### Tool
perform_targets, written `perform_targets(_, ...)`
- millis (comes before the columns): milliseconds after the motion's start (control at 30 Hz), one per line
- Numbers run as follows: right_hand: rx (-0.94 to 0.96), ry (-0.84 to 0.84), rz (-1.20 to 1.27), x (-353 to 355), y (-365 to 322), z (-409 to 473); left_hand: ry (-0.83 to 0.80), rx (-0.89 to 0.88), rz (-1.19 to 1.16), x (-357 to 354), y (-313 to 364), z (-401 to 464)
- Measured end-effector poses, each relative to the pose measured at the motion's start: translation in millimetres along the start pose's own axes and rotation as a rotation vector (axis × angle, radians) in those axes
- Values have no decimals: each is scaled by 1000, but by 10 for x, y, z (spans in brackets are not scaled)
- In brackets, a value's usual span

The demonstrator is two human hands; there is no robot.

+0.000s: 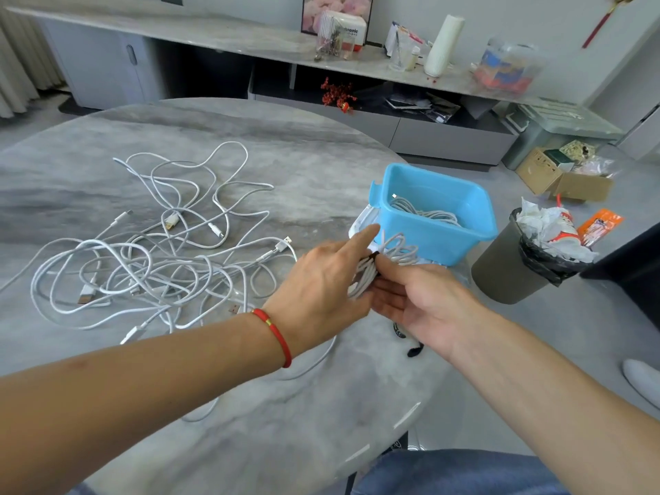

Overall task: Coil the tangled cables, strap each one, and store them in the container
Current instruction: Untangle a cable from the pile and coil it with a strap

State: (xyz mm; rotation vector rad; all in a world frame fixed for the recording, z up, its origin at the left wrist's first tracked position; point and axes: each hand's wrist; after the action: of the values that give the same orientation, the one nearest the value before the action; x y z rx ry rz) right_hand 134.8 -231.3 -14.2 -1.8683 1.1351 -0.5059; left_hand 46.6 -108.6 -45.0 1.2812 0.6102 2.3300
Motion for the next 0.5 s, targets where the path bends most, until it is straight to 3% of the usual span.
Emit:
perform_targets(67,49,-11,-29,38,-46,35,-8,159,-123,24,23,21)
perform_targets(167,89,-54,-60,72,-62,63,-93,352,-129,88,35,137)
perform_targets(333,126,72,-15,93,-129,131,-203,364,-85,45,133,457)
perform_targets(433,136,227,134,205,-269,238,-219,309,65,-90,222,807)
perform_targets(500,116,241,255,283,-379,293,-246,259,148,-147,252,1058)
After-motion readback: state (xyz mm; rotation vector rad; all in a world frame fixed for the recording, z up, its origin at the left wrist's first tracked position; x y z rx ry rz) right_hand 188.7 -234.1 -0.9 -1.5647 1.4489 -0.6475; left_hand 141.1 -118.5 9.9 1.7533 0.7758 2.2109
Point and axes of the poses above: each hand's wrist, its own z-axis towards the middle knuckle, its own x-axis out of the back of the hand, y = z × x, and after that the axes turned 2 degrees about -x, right-handed
